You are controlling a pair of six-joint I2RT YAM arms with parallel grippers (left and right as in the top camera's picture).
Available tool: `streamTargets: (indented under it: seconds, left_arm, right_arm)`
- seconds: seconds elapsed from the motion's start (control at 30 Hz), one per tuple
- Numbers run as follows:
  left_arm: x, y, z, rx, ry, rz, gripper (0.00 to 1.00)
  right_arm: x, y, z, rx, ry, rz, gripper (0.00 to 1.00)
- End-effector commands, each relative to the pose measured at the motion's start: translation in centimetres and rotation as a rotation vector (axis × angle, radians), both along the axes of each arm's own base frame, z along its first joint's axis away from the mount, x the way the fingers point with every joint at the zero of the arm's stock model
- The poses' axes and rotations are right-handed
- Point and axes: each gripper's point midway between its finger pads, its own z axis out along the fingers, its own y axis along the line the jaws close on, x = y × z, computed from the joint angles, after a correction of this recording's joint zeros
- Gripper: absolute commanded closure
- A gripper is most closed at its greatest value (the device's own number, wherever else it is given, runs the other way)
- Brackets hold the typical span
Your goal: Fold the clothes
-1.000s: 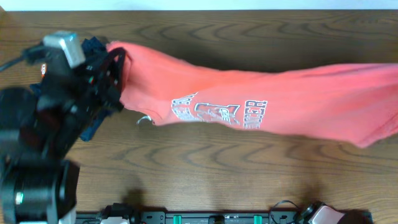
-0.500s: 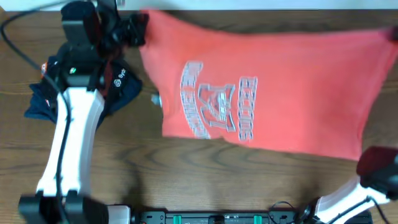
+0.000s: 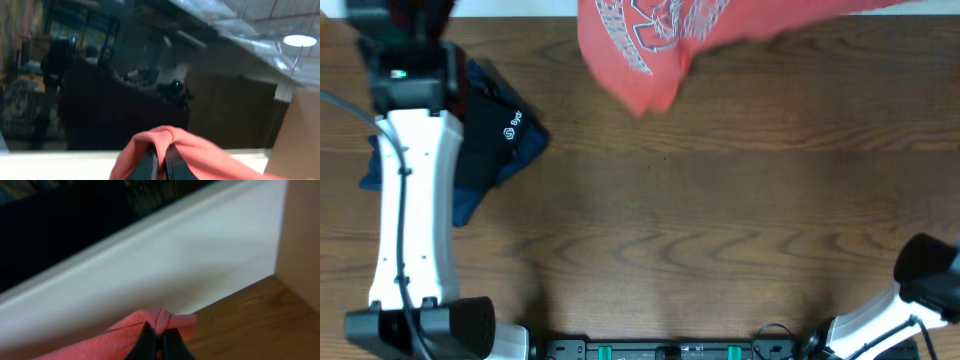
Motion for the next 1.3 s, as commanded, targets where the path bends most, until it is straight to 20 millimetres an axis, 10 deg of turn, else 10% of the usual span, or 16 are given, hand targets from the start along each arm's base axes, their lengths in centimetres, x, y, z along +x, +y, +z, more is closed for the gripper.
streamTargets:
  seconds: [0.0, 0.27, 0.63, 0.97, 1.27]
  left_arm:
    - [-1.5, 0.8, 1.3, 0.021, 0.026, -0.028, 0.94]
    - [-2.0, -0.8, -16.6, 0.112, 0.750, -0.123, 0.94]
    - [-14.8, -5.4, -36.2, 0.229, 1.592, -0.375, 0.94]
    - [-28.2, -5.9, -44.9, 0.320, 2.048, -0.609, 0.94]
    - [-31.7, -5.6, -45.6, 0.342, 2.028, -0.624, 0.94]
  right_arm:
    - [-3.7, -3.9, 1.5, -0.033, 0.009, -0.179, 0.99]
    - [-8.7, -7.1, -9.5, -0.090, 0.512, -0.358, 0.99]
    - [-19.4, -6.3, -28.2, 0.089, 1.234, -0.414, 0.99]
    - [-27.9, -4.4, -35.3, 0.297, 1.521, -0.491, 0.99]
    - [-28.9, -4.0, -34.6, 0.346, 1.517, -0.514, 0.99]
